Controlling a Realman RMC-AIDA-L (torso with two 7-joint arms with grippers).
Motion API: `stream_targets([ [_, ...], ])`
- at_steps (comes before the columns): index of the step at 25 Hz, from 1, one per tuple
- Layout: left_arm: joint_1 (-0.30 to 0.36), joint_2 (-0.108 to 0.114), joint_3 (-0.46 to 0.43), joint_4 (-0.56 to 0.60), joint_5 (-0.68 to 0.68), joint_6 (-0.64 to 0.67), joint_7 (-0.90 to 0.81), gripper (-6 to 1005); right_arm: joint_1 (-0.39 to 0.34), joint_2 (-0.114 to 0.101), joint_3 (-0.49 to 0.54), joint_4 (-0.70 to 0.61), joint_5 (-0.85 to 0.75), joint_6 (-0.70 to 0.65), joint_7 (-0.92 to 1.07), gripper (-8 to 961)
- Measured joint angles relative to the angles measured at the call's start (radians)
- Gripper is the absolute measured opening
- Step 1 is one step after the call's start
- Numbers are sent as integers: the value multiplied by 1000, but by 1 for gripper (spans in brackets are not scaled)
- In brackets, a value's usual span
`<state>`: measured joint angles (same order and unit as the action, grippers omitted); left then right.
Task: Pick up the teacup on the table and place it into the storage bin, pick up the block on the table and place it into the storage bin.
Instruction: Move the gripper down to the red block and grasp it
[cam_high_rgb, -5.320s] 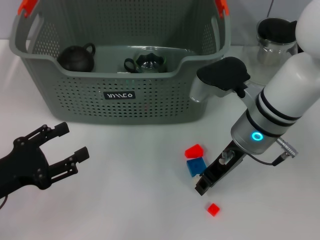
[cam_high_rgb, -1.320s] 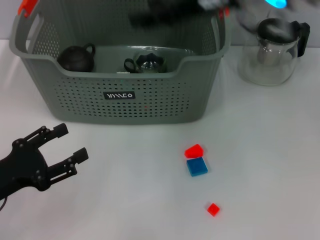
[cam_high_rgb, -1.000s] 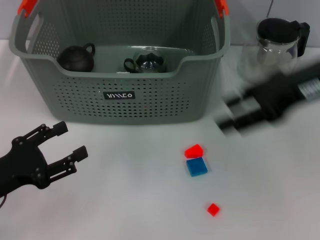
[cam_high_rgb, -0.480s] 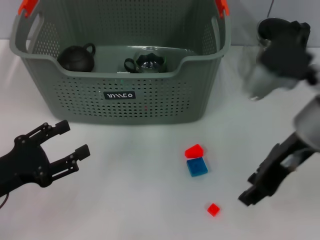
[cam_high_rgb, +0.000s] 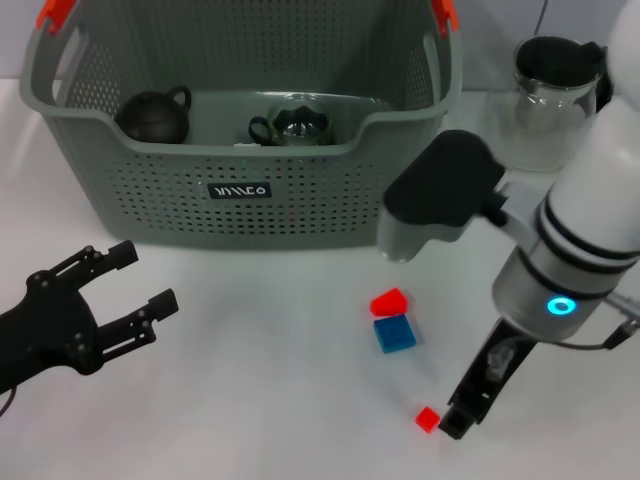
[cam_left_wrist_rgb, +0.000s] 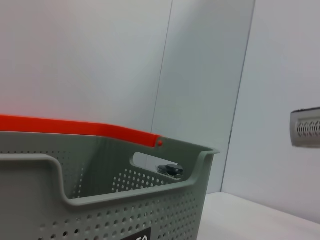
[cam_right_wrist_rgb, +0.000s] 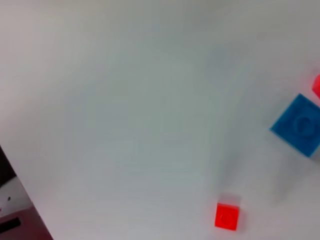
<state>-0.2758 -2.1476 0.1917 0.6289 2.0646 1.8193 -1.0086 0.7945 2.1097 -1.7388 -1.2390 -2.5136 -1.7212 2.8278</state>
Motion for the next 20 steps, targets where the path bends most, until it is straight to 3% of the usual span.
stream_targets([
  [10,-6,-1,0,-2,1,-6,1,825,-8,1,-158,14,29,102,87,453],
  [20,-8,0,0,-8,4,-6,1,825,8,1,-201,81,21,182,134,442],
])
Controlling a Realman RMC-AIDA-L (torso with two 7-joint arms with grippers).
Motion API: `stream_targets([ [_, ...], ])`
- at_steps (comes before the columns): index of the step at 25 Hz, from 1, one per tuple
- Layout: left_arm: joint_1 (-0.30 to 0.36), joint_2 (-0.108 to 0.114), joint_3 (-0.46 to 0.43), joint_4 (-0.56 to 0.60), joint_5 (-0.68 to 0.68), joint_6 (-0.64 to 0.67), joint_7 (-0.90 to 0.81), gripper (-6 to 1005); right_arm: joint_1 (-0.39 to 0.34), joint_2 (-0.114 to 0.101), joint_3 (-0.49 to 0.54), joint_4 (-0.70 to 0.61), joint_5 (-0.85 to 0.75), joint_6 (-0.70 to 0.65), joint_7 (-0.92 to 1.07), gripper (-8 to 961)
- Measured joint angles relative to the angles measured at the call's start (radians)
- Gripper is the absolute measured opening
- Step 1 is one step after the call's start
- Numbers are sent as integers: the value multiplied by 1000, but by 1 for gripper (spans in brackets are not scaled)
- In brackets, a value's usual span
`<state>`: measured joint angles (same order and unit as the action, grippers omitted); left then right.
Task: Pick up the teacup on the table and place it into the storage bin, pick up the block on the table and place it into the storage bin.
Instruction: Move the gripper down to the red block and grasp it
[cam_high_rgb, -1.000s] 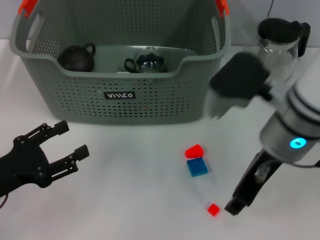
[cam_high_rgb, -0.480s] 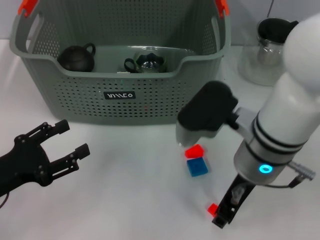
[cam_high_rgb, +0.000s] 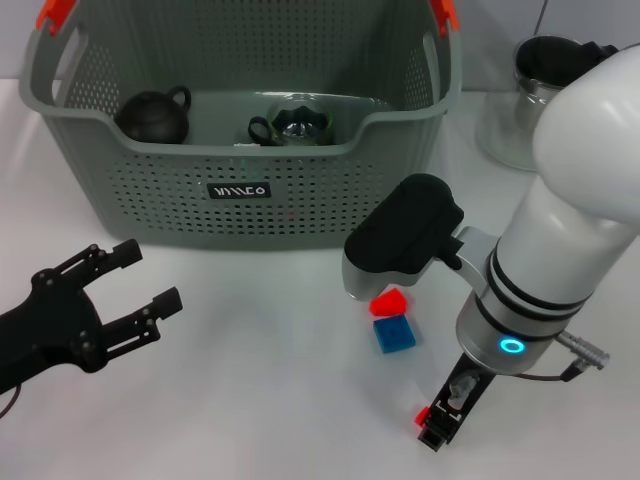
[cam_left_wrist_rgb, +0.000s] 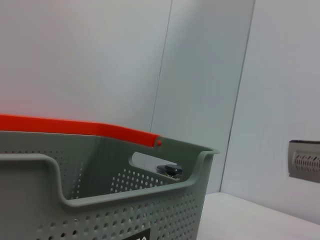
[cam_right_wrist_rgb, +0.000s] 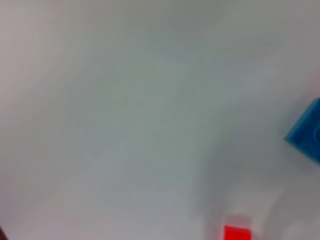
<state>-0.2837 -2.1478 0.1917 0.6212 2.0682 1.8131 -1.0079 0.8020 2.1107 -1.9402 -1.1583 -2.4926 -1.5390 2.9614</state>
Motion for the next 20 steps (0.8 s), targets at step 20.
stream_targets([
  [20,6,0,0,0,1,-1,0,825,2,0,-16,12,-14,41,16,440],
])
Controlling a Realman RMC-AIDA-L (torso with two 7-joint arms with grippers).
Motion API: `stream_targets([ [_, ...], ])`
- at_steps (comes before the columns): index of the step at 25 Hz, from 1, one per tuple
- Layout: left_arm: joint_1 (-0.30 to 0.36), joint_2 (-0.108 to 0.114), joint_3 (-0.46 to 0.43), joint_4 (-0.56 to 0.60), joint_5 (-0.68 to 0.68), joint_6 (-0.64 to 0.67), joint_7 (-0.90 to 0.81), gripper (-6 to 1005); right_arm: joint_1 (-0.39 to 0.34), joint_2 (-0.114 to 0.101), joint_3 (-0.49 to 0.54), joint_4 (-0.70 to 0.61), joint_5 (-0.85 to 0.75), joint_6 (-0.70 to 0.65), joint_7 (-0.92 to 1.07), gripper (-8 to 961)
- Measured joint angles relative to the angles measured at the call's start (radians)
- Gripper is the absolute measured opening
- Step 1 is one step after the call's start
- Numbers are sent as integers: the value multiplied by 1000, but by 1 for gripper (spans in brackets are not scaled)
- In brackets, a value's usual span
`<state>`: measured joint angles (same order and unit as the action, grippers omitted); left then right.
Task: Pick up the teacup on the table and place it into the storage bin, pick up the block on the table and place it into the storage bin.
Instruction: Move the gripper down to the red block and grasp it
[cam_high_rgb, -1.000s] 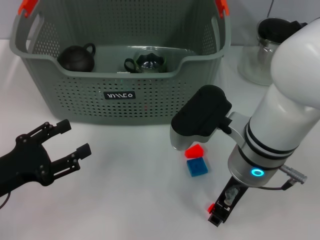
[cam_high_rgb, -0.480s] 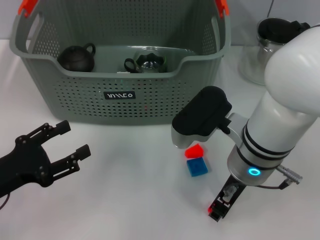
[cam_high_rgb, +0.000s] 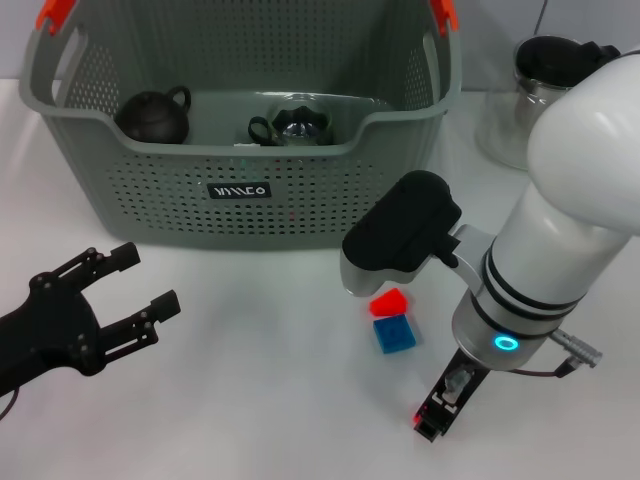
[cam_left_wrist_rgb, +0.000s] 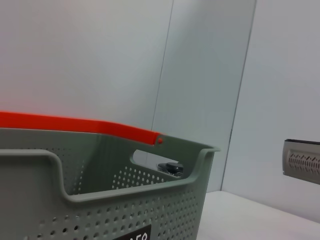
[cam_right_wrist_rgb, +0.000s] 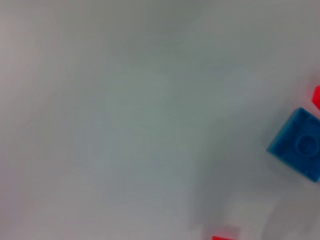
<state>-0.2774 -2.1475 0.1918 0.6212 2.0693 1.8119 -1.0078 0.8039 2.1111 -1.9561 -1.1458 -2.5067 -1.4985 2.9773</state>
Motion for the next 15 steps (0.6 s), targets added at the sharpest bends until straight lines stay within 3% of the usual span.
stream_targets([
  [15,-1,0,0,-2,2,-3,0,825,-1,0,-4,27,9,22,-7,431],
])
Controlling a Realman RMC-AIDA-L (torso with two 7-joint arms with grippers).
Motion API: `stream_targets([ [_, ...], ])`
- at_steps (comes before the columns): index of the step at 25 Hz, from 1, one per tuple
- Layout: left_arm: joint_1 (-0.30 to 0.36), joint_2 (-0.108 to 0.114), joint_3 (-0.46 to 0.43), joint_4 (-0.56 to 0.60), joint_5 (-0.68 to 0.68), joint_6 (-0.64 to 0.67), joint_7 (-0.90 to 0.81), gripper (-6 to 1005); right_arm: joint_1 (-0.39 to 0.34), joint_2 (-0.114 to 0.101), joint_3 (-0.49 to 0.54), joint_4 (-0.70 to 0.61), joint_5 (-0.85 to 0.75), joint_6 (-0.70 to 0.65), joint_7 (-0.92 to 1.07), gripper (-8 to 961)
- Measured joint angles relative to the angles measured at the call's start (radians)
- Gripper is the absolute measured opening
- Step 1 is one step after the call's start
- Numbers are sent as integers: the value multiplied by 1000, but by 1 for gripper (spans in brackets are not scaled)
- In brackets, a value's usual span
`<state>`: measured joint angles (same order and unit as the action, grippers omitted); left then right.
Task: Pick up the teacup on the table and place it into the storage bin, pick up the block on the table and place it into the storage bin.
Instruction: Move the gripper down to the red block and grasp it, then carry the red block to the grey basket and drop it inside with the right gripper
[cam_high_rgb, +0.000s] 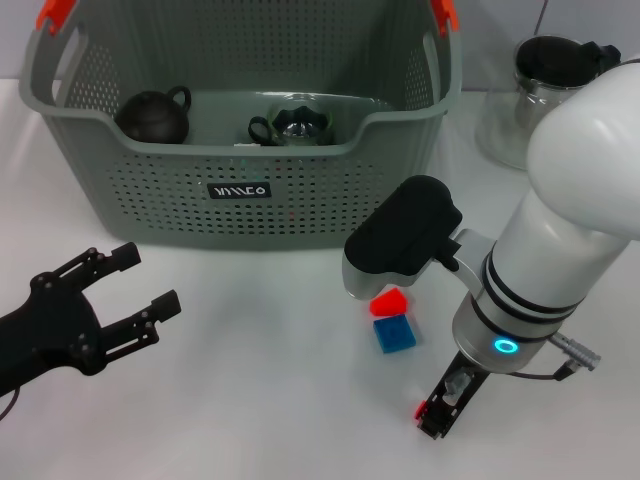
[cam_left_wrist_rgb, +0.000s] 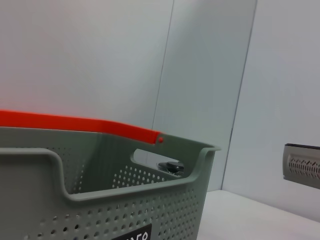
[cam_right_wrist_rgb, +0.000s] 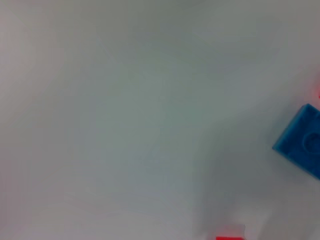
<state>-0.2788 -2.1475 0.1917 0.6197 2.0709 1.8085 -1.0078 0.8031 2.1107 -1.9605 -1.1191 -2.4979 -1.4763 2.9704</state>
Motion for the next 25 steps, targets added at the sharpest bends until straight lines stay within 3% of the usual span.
stream_targets([
  [4,1,0,0,0,0,0,0,825,-1,0,0,-4,1,1,-3,417],
  [6,1,0,0,0,0,0,0,825,-1,0,-1,-4,1,1,-3,217],
  [11,3,0,0,0,-1,0,0,825,-12,-4,4,-37,1,-9,-6,198],
  [14,3,0,0,0,-1,0,0,825,-42,-11,38,-123,-7,-48,-12,194],
  [20,3,0,0,0,-3,0,0,825,-156,-14,257,-453,-24,-149,-124,194],
  [23,2,0,0,0,-4,0,0,825,-204,-13,359,-589,30,-94,-200,195],
  [25,2,0,0,0,-5,-2,0,825,-217,-12,405,-612,97,-8,-253,195],
])
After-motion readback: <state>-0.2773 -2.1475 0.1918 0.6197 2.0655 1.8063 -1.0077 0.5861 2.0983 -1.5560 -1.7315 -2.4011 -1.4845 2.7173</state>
